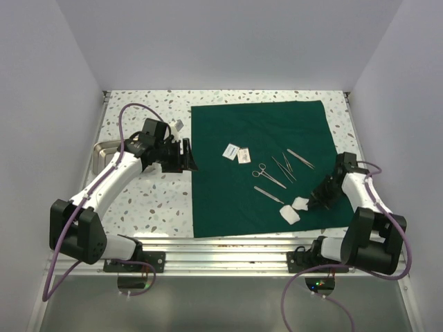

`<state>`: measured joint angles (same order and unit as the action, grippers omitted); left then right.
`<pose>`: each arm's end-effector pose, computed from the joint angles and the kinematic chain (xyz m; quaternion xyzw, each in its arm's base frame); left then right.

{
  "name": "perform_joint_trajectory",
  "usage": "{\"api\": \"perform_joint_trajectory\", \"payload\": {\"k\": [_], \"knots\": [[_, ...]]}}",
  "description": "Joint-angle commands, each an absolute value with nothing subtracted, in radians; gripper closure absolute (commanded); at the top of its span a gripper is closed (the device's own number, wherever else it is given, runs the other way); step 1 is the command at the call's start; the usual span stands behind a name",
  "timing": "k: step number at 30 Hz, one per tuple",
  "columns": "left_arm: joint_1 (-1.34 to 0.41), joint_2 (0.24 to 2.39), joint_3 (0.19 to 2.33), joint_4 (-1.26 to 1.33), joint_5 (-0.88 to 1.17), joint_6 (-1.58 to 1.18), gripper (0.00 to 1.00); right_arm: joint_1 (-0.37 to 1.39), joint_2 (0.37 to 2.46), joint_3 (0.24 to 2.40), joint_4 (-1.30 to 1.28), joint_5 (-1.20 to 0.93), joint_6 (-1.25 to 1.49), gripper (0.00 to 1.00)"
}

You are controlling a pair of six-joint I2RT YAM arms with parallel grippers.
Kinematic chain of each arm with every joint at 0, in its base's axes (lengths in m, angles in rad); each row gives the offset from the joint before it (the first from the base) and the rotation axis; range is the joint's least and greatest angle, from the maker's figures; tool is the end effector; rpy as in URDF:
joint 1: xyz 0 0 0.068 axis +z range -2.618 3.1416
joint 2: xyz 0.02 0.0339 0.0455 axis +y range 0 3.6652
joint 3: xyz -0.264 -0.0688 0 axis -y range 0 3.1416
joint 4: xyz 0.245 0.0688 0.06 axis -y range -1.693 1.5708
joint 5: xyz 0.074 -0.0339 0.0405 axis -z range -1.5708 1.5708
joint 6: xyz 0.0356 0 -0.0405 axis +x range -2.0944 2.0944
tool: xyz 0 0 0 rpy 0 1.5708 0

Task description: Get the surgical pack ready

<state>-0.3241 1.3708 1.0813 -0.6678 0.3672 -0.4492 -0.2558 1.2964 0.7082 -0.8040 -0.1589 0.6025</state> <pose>0.2625 -0.1017 0.2721 -0.0036 0.9389 -0.2732 0.2093 0.1997 -0.0464 0.1742 0.4067 0.9058 0.0932 0.0739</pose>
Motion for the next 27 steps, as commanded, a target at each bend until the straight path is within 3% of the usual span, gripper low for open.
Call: {"api": "perform_joint_trajectory", "payload": {"k": [1, 16, 27], "knots": [[-0.330, 1.373, 1.085, -0.638, 0.390, -0.423, 0.32, -0.259, 1.235, 0.778, -0.879, -0.205, 0.623, 1.00], [-0.330, 1.382, 1.098, -0.655, 0.402, -0.408, 0.32, -0.249, 1.063, 0.571, -0.824, -0.363, 0.831, 1.00], [-0.330, 1.387, 1.097, -0.650, 0.402, -0.413, 0.32, -0.215, 1.057, 0.528, -0.762, -0.353, 0.796, 1.00]]}}
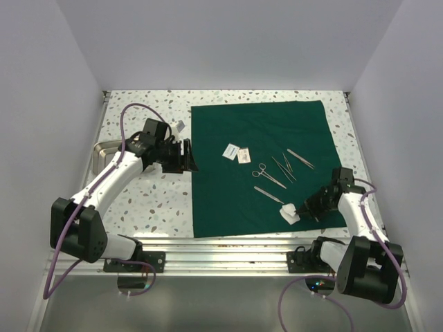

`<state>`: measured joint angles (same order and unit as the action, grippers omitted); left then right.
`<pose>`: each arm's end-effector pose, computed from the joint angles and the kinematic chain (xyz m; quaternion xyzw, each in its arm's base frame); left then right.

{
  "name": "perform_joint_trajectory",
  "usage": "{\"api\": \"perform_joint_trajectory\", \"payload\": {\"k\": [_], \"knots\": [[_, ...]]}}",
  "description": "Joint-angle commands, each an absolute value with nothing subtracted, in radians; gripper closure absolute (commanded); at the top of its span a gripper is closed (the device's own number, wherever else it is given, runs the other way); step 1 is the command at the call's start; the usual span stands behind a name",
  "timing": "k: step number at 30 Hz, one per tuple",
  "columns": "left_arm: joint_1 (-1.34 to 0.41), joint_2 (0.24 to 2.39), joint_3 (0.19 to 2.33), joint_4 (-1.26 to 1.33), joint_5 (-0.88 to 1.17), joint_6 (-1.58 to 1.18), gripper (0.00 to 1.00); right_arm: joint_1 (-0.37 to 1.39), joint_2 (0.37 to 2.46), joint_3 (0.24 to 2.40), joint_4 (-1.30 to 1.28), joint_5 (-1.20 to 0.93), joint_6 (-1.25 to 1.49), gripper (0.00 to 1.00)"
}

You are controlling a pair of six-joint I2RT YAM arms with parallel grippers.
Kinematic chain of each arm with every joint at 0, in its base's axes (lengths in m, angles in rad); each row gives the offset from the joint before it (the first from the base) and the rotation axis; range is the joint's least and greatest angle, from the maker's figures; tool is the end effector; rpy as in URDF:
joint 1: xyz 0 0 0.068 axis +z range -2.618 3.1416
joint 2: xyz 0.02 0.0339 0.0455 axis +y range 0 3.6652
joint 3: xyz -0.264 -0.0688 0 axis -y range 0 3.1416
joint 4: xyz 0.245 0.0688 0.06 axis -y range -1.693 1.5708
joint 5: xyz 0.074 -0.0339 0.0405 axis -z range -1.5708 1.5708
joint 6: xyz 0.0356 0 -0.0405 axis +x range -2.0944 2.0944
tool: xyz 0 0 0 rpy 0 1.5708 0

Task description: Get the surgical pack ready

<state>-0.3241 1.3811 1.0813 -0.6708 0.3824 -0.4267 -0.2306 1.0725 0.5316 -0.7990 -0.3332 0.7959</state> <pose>0.2635 -0.1025 0.2694 0.0080 0.9395 -0.2753 0.2035 0.1578 -0.0251 0.1659 0.4643 0.8628 0.1899 0.0631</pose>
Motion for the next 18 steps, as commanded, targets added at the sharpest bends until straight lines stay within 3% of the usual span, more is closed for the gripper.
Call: {"api": "perform_joint_trajectory", "payload": {"k": [1, 18], "knots": [[-0.330, 1.388, 1.094, -0.647, 0.402, -0.413, 0.32, -0.212, 1.057, 0.534, -0.767, -0.350, 0.782, 1.00], [-0.330, 1.385, 1.077, -0.643, 0.408, -0.422, 0.32, -0.184, 1.121, 0.494, -0.758, -0.311, 0.749, 1.00]]}}
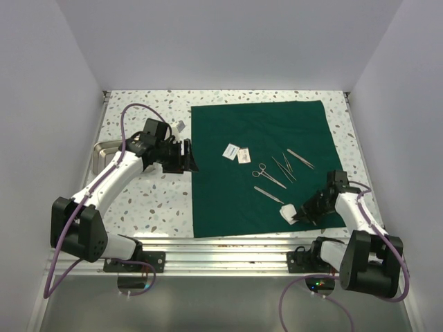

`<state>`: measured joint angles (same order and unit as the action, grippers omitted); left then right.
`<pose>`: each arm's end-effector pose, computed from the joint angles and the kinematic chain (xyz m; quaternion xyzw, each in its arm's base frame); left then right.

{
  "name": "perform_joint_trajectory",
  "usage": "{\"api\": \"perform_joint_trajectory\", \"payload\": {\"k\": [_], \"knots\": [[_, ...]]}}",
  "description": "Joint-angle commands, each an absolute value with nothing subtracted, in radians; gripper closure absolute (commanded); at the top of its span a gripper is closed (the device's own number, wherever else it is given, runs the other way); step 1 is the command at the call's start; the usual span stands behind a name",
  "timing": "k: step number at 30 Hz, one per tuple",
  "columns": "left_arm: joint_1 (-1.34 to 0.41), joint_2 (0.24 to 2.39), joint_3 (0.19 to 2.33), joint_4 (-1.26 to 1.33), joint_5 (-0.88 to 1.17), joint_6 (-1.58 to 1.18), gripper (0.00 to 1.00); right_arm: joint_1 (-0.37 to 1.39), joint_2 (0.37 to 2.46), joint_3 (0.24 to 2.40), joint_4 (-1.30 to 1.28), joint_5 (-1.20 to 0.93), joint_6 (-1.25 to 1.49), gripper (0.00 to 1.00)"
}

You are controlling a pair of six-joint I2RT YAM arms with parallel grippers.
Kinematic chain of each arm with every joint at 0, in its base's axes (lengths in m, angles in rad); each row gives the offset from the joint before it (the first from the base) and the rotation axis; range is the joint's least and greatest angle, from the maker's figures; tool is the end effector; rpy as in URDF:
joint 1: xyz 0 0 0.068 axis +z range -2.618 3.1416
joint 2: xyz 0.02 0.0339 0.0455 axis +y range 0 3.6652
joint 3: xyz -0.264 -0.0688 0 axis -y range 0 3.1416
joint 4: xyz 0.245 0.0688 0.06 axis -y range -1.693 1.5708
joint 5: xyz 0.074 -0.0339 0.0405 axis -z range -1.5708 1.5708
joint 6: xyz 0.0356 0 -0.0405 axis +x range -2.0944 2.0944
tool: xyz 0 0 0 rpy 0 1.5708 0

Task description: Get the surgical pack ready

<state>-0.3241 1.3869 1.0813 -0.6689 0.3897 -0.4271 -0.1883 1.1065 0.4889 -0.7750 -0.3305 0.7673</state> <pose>0.2644 -0.1031 0.2681 0.0085 0.9395 -0.2779 0.2002 0.1548 -0.0177 0.1506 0.4388 0.8792 0.1821 0.0373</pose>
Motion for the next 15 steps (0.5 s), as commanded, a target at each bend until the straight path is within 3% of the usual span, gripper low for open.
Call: {"api": "perform_joint_trajectory", "payload": {"k": [1, 5, 12, 15], "knots": [[-0.330, 1.385, 1.075, -0.641, 0.410, -0.423, 0.32, -0.184, 1.123, 0.502, -0.759, -0.308, 0.743, 0.99], [-0.330, 1.382, 1.072, -0.643, 0.408, -0.423, 0.32, -0.184, 1.118, 0.534, -0.801, -0.295, 0.724, 0.75], [-0.330, 1.382, 1.071, -0.634, 0.414, -0.428, 0.32, -0.181, 1.098, 0.565, -0.888, -0.250, 0.690, 0.62], [-0.330, 1.382, 1.068, -0.632, 0.416, -0.431, 0.32, -0.181, 1.098, 0.546, -0.870, -0.258, 0.695, 0.60]]}}
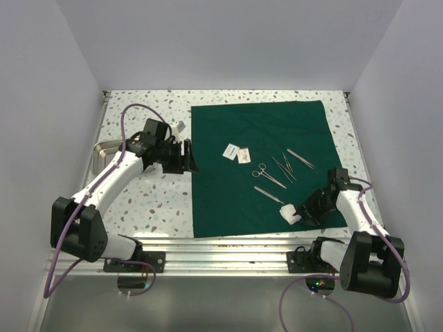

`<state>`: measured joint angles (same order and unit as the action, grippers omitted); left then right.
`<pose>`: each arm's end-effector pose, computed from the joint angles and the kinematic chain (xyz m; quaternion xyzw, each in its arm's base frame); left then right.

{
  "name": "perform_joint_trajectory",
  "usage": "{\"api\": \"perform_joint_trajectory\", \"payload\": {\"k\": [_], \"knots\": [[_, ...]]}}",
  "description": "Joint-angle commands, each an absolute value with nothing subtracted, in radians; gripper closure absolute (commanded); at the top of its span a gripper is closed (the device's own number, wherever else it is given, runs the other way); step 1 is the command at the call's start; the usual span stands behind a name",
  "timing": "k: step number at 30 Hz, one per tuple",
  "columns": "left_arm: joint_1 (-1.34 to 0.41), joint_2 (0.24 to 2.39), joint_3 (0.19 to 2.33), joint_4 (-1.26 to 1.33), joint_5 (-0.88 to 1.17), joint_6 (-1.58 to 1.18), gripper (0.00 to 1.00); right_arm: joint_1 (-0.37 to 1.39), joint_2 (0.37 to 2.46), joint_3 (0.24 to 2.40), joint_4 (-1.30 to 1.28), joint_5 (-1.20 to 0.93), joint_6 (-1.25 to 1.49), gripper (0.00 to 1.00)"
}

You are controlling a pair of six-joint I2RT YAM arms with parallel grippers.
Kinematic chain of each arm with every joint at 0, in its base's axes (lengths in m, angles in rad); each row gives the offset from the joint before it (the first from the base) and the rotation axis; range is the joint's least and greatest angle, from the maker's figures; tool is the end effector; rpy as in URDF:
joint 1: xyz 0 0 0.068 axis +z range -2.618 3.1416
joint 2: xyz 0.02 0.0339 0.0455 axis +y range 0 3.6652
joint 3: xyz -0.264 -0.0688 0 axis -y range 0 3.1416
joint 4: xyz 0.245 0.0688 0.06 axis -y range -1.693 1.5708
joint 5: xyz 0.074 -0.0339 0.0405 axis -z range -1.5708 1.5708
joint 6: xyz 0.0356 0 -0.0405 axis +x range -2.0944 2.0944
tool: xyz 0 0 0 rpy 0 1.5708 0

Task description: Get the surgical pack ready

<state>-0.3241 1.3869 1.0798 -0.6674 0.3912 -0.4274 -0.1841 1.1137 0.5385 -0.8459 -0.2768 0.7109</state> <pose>0.2644 -0.1031 0.2677 0.0086 0.9394 -0.2786 0.1999 0.1570 -0.0193 0.1604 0.4181 0.8949 0.1521 0.0357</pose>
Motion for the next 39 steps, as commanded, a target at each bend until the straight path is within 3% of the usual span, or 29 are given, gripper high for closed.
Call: {"api": "perform_joint_trajectory", "payload": {"k": [1, 27, 39], "knots": [[-0.330, 1.382, 1.069, -0.634, 0.416, -0.430, 0.32, -0.181, 1.100, 0.539, -0.861, -0.259, 0.696, 0.60], [-0.330, 1.397, 1.062, -0.627, 0.417, -0.445, 0.32, -0.175, 1.181, 0.503, -0.710, -0.259, 0.732, 0.69], [-0.342, 1.411, 1.071, -0.623, 0.425, -0.449, 0.32, -0.173, 1.206, 0.549, -0.709, -0.265, 0.727, 0.86]]}}
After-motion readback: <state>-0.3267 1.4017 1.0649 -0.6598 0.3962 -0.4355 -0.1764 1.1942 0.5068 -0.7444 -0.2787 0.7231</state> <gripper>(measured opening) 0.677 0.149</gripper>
